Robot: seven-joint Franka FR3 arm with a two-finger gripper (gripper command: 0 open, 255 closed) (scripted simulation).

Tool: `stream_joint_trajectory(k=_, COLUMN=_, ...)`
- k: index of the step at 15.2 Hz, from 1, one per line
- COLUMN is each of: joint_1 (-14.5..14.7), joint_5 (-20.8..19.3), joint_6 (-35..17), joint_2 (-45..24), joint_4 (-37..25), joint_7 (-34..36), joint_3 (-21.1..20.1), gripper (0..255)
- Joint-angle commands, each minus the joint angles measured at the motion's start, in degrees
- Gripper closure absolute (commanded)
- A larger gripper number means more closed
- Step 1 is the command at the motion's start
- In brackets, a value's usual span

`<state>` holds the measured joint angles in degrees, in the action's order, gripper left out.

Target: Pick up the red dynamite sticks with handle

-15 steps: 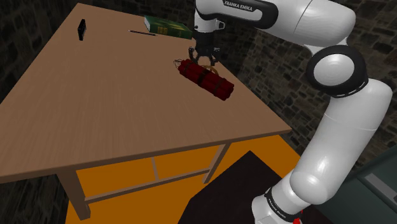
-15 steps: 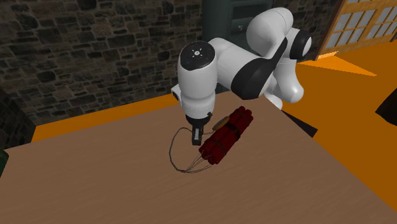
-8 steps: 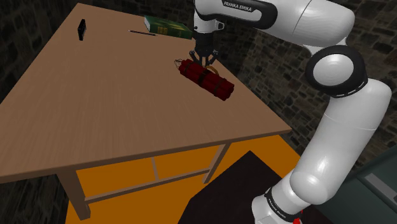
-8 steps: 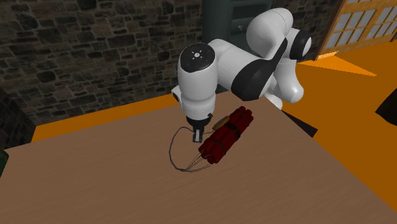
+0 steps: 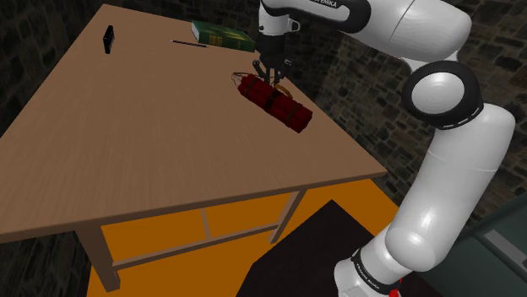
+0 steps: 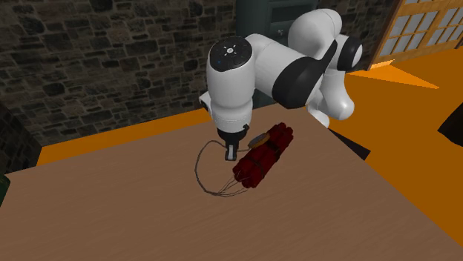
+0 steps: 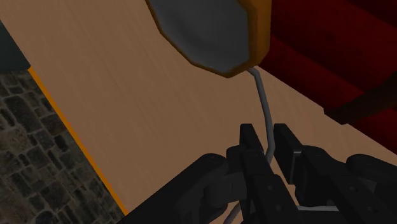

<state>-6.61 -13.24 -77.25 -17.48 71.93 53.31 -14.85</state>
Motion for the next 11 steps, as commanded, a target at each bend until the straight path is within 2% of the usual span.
stream_joint_trajectory(k=1, joint_1=0.3, joint_5=-0.2, joint_6=1.9, joint_2=-0.6, joint_4=-2.5, joint_7=-0.2, joint_3=0.0, gripper=255)
stream_joint_trajectory(k=9, joint_1=1.9, joint_5=-1.7, joint_6=10.4, joint_2=-4.8, joint_4=-15.2, joint_7=-1.3, joint_3=0.0, gripper=255)
stream_joint_trajectory(k=11, joint_1=2.0, joint_5=-1.8, joint_6=10.6, joint_2=-4.9, joint_4=-15.5, joint_7=-1.3, joint_3=0.1, gripper=255)
